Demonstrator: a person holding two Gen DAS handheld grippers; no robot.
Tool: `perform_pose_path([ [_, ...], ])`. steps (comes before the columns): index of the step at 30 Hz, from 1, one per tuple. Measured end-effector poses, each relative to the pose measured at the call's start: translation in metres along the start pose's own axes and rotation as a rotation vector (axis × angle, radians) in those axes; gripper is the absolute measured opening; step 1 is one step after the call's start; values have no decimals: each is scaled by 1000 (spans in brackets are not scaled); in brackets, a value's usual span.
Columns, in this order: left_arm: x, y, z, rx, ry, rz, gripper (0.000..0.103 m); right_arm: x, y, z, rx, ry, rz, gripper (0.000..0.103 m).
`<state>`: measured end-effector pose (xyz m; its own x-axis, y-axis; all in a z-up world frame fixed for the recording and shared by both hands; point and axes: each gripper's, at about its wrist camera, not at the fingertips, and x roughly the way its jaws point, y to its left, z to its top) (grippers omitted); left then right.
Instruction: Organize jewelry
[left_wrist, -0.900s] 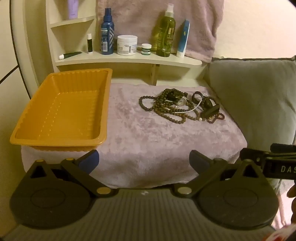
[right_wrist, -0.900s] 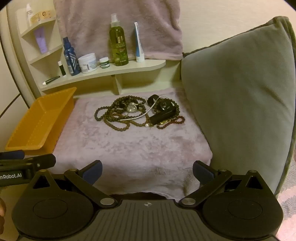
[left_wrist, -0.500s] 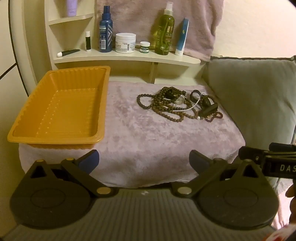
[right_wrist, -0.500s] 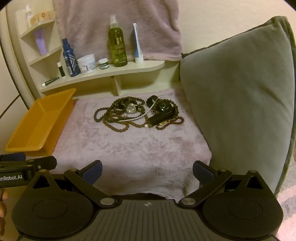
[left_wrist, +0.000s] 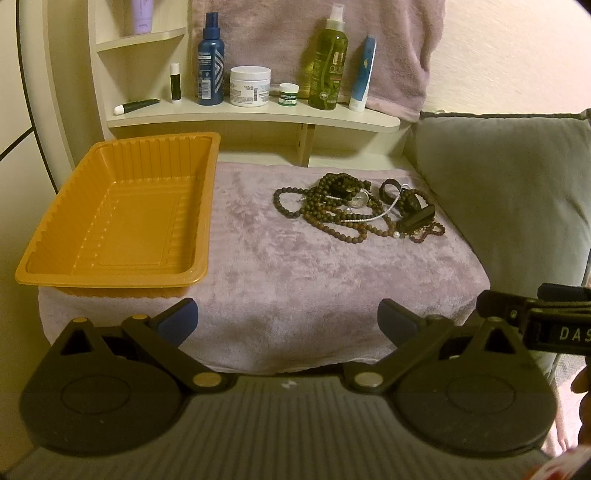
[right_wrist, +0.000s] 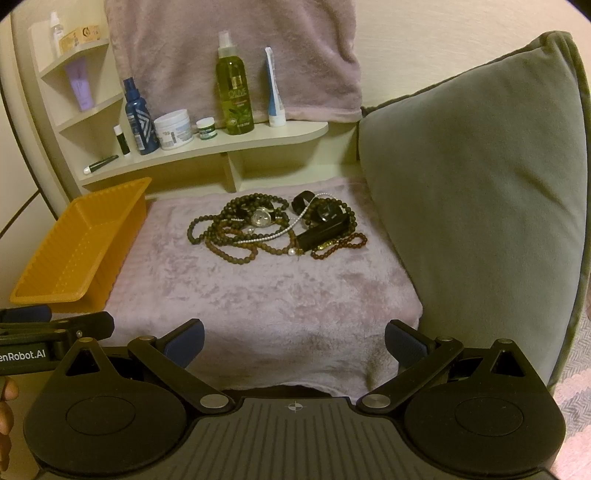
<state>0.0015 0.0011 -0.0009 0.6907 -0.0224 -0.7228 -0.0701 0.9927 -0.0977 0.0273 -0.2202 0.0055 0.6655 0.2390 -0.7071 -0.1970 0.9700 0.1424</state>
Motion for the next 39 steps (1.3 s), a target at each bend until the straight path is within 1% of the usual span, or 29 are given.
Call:
perform_pose_path([
  [39,-3,-3,1,4,-2,1,102,0,-1,0,0,-3,2,103],
])
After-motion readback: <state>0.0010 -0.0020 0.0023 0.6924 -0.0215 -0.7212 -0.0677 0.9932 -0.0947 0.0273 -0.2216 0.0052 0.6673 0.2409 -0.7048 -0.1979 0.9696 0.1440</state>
